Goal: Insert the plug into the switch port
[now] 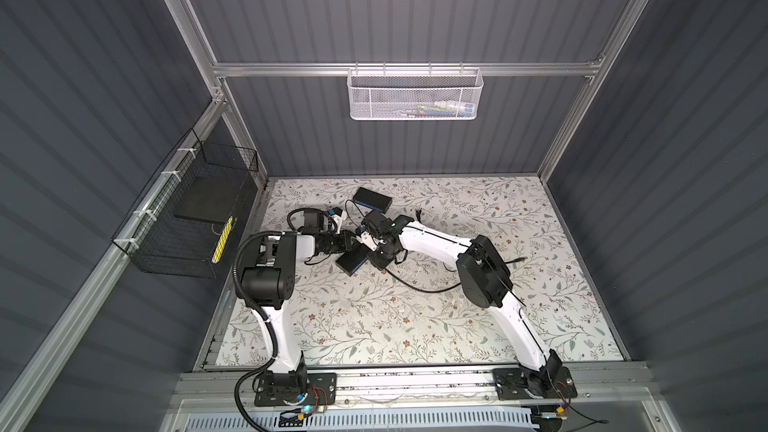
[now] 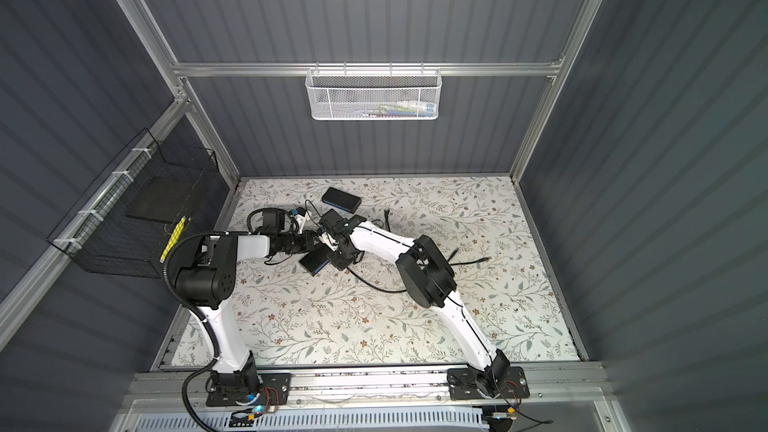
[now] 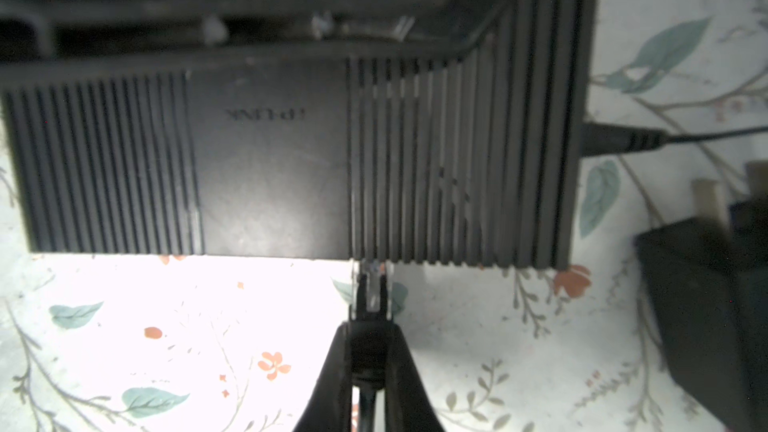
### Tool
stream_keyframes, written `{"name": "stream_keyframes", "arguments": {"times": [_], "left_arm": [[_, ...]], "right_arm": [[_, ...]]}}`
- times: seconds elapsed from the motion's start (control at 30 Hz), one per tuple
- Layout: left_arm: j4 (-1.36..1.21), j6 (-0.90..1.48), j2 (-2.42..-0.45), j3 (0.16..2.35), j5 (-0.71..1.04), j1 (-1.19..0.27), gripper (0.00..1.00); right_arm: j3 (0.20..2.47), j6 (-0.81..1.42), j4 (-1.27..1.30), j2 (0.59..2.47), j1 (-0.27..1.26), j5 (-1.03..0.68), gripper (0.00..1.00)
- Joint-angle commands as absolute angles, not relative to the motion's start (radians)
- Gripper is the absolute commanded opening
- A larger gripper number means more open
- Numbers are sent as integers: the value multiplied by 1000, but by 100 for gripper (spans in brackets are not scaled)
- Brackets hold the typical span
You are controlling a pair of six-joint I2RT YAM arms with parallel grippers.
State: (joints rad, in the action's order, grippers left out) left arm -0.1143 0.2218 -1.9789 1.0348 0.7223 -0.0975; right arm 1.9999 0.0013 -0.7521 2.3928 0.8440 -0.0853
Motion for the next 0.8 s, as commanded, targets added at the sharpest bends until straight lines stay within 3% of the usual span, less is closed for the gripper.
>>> {"name": "stream_keyframes", "arguments": {"times": [0.0, 0.77], "left_arm": [[65, 235, -2016, 976, 720, -143, 34], [34, 273, -2019, 968, 698, -144, 34]], "right_arm": [[2005, 23, -638, 2341, 837, -64, 0], [2041, 127, -668, 2360, 857, -24, 0]]}}
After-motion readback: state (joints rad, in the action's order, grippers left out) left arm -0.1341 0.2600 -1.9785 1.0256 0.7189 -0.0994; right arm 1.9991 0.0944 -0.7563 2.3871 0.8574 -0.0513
